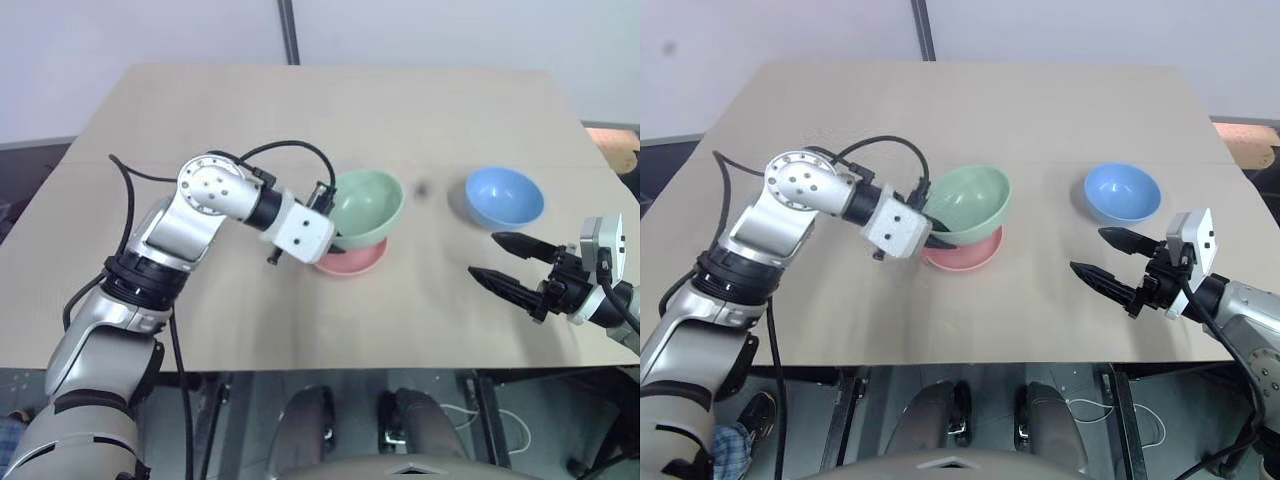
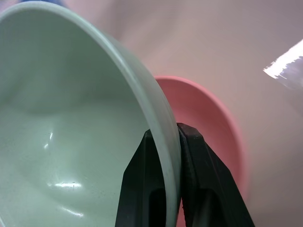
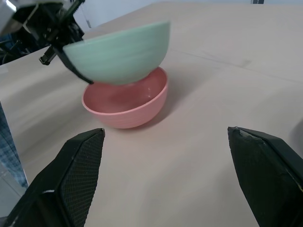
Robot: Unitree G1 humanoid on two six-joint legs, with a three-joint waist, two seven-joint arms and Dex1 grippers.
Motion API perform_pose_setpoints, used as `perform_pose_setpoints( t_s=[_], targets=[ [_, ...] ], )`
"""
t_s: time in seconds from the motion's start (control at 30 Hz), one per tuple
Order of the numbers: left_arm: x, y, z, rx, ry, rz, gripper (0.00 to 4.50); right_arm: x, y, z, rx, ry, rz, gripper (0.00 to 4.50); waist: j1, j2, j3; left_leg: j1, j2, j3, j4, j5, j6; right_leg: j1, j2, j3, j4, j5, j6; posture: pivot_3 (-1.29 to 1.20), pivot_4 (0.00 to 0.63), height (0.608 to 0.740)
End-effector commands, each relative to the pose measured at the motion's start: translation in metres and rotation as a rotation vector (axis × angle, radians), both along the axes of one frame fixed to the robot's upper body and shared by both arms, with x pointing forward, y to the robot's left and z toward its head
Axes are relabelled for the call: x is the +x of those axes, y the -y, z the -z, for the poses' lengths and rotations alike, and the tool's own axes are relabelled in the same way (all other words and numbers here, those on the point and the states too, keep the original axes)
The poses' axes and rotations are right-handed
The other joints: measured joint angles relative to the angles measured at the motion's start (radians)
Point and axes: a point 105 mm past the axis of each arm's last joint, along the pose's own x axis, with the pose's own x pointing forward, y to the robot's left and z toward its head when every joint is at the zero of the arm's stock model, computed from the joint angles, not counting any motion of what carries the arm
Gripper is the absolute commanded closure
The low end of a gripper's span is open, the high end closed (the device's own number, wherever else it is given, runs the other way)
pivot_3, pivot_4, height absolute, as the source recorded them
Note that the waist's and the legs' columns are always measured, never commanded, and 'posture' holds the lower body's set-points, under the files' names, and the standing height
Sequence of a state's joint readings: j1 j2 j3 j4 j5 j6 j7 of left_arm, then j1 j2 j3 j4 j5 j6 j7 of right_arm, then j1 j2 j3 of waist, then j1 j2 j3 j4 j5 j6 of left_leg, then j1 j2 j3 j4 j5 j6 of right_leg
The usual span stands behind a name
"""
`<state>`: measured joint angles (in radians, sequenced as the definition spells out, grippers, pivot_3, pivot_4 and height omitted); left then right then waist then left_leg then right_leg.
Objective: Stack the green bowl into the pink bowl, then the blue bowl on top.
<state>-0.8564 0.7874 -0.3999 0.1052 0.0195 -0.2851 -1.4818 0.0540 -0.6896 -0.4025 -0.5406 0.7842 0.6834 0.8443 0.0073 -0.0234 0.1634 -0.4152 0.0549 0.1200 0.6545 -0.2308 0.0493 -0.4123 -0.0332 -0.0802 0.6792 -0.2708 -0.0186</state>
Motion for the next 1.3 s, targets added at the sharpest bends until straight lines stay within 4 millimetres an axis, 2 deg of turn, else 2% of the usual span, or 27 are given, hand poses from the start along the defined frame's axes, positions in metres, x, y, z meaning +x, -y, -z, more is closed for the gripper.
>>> perform_pose_setpoints(
  t_s=[0.03, 0.07, 0.1, 0.13, 0.17, 0.2, 0.33, 0.43, 0.53, 0.7, 0.77, 0.83, 1.0, 1.1, 1.3],
  targets=[
    [0.006, -0.001, -0.008, 0.022, 0.066, 0.028, 4.42, -0.004, -0.001, -0.012, -0.007, 0.062, -0.01, 0.0, 0.005, 0.0, 0.0, 0.0, 0.0, 0.0, 0.001, 0.0, 0.0, 0.0, 0.0, 0.0, 0.0, 0.0, 0.0, 0.0, 0.15, 0.74],
    [0.007, 0.0, -0.007, 0.018, 0.074, 0.032, 4.42, -0.003, -0.001, -0.011, -0.007, 0.062, -0.004, 0.0, 0.006, 0.0, 0.0, 0.0, 0.0, 0.0, 0.001, 0.0, 0.001, 0.0, 0.0, 0.0, 0.0, 0.0, 0.0, 0.0, 0.15, 0.74],
    [0.008, 0.0, -0.006, 0.016, 0.08, 0.035, 3.6, -0.004, 0.0, -0.011, -0.008, 0.062, -0.001, 0.0, 0.008, 0.0, 0.0, 0.0, 0.0, 0.0, 0.001, -0.001, 0.002, 0.0, 0.0, 0.0, 0.0, 0.0, 0.001, 0.0, 0.15, 0.74],
    [0.008, -0.001, -0.004, 0.02, 0.083, 0.039, 3.17, -0.004, 0.0, -0.011, -0.008, 0.062, 0.0, 0.0, 0.008, 0.0, 0.0, -0.001, 0.0, -0.001, 0.002, -0.002, 0.003, 0.0, 0.0, 0.0, 0.0, 0.0, 0.001, 0.0, 0.15, 0.74],
    [0.008, -0.002, -0.003, 0.025, 0.087, 0.038, 2.52, -0.004, 0.0, -0.01, -0.008, 0.062, 0.001, 0.0, 0.008, 0.0, 0.0, -0.001, 0.0, -0.001, 0.002, -0.001, 0.002, 0.0, 0.0, 0.0, 0.0, 0.0, 0.001, 0.0, 0.15, 0.74],
    [0.008, -0.002, -0.003, 0.02, 0.097, 0.043, 2.27, -0.004, 0.001, -0.01, -0.008, 0.062, 0.001, 0.0, 0.007, 0.0, 0.0, -0.001, 0.0, -0.001, 0.002, -0.001, 0.001, 0.0, 0.0, 0.0, 0.0, 0.0, 0.001, 0.0, 0.15, 0.74],
    [0.008, 0.006, -0.009, -0.048, 0.106, 0.052, 0.5, -0.004, 0.001, -0.01, -0.008, 0.062, -0.003, 0.0, 0.007, 0.0, 0.0, -0.001, 0.0, -0.001, 0.002, 0.0, 0.0, 0.0, 0.0, 0.0, 0.0, 0.0, 0.001, 0.0, 0.15, 0.74],
    [0.001, 0.005, -0.019, -0.124, 0.023, 0.021, 0.5, -0.004, 0.0, -0.01, -0.007, 0.061, -0.008, 0.0, 0.006, 0.0, 0.0, -0.001, 0.0, -0.001, 0.002, 0.0, 0.0, 0.0, 0.0, 0.0, 0.0, 0.0, 0.001, 0.0, 0.15, 0.74],
    [0.001, -0.003, -0.035, -0.255, -0.097, -0.087, 0.5, -0.004, 0.0, -0.009, -0.008, 0.059, -0.012, 0.0, 0.004, 0.0, 0.0, -0.001, 0.0, -0.001, 0.003, 0.0, 0.0, 0.0, 0.0, 0.0, 0.001, 0.0, 0.001, 0.0, 0.15, 0.74],
    [-0.008, -0.043, -0.055, -0.476, -0.416, -0.336, 0.5, -0.006, 0.001, -0.008, -0.015, 0.049, -0.018, 0.0, -0.009, 0.0, 0.0, 0.0, 0.001, -0.001, 0.003, 0.0, 0.0, 0.0, 0.001, 0.0, 0.002, 0.0, 0.001, 0.0, 0.15, 0.74],
    [-0.011, -0.057, -0.053, -0.508, -0.461, -0.415, 0.5, -0.005, 0.002, -0.007, -0.026, 0.051, -0.015, 0.0, -0.013, 0.0, 0.0, 0.0, 0.002, -0.001, 0.003, 0.0, 0.0, 0.0, 0.001, 0.0, 0.002, 0.0, 0.001, 0.0, 0.15, 0.74],
    [-0.015, -0.076, -0.042, -0.548, -0.509, -0.517, 0.5, 0.004, 0.01, -0.004, -0.048, 0.044, 0.037, 0.0, -0.013, 0.0, 0.0, 0.0, 0.001, -0.002, 0.003, 0.0, 0.0, 0.001, 0.0, 0.0, 0.002, 0.0, 0.001, 0.0, 0.15, 0.74],
    [-0.023, -0.114, -0.017, -0.705, -0.59, -0.718, 0.5, 0.02, 0.034, 0.015, -0.134, -0.044, 0.159, 0.0, -0.014, 0.0, 0.0, 0.0, 0.001, -0.002, 0.004, 0.0, 0.0, 0.002, -0.001, -0.001, 0.002, 0.0, 0.001, 0.0, 0.15, 0.74],
    [-0.031, -0.125, -0.016, -0.798, -0.598, -0.759, 0.5, 0.035, 0.046, 0.013, -0.228, -0.009, 0.208, 0.0, -0.012, 0.0, 0.0, 0.0, 0.001, -0.003, 0.004, 0.0, 0.0, 0.002, -0.001, -0.002, 0.002, 0.0, 0.001, 0.0, 0.15, 0.74],
    [-0.035, -0.14, -0.007, -0.894, -0.556, -0.807, 0.5, 0.047, 0.041, 0.0, -0.381, 0.062, 0.085, 0.0, -0.011, 0.001, 0.001, 0.0, 0.001, -0.003, 0.004, 0.0, 0.0, 0.002, -0.002, -0.003, 0.002, 0.0, 0.001, 0.0, 0.15, 0.74]
  ],
)
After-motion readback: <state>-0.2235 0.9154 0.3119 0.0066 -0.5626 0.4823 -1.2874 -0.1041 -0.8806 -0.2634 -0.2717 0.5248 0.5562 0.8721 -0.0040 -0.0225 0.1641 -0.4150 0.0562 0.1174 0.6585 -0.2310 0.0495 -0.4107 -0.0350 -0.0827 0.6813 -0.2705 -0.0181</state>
